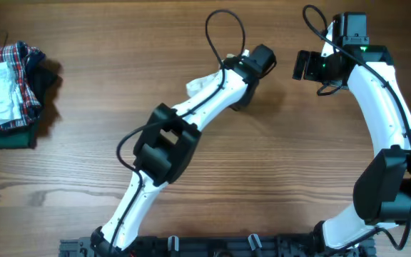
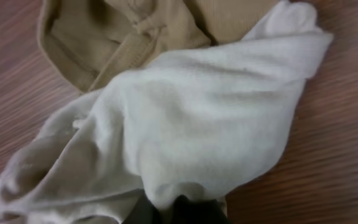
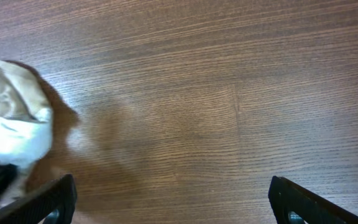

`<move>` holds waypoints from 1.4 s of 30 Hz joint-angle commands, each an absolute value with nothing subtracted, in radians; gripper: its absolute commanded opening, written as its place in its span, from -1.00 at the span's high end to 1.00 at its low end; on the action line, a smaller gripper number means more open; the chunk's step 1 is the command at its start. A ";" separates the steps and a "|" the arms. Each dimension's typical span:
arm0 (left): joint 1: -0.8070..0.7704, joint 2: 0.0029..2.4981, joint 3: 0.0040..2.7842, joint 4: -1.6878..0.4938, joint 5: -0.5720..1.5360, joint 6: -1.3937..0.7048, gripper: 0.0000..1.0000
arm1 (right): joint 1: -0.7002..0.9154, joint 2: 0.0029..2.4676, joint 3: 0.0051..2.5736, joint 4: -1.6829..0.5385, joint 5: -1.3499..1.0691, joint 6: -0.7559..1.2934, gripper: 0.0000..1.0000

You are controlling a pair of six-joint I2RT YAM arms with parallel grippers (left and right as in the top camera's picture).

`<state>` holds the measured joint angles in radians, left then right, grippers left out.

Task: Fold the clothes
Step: 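Carry the bundled shirt with the left gripper to the left clothes pile, then lower the shirt onto the pile and open the left gripper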

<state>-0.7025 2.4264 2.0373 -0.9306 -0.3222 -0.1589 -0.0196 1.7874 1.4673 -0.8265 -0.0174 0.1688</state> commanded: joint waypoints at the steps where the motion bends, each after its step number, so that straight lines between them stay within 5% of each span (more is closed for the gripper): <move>1: -0.578 2.218 2.064 -0.931 -0.326 -0.164 0.92 | -0.020 1.779 1.477 -0.823 0.001 0.183 -1.00; 7: -0.236 1.945 2.064 -0.956 -0.134 -0.190 0.92 | -0.020 1.779 1.477 -0.823 0.001 0.183 -0.99; 13: 0.195 1.921 2.061 -0.985 0.385 -0.235 0.92 | -0.020 1.779 1.477 -0.823 0.001 0.183 -0.99; 18: 0.493 1.931 2.061 -1.066 0.471 -0.242 0.92 | -0.020 1.779 1.477 -0.823 0.001 0.183 -0.99; 36: 0.858 2.054 1.866 -0.961 0.417 -0.209 0.92 | -0.020 1.779 1.477 -0.823 0.001 0.184 -0.99; 37: 0.859 2.058 1.866 -0.961 0.400 -0.210 0.69 | -0.020 1.779 1.477 -0.823 0.001 0.183 -0.99; 38: 0.860 2.065 1.865 -0.961 0.381 -0.210 0.08 | -0.020 1.779 1.477 -0.823 0.001 0.183 -0.99; 42: 0.871 2.066 1.867 -0.926 0.324 -0.225 -0.58 | -0.020 1.779 1.477 -0.823 0.001 0.183 -1.00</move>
<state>0.8528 2.0548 1.8706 -0.9524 0.3717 -0.2226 -0.0196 1.7874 1.4673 -0.8265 -0.0174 0.1684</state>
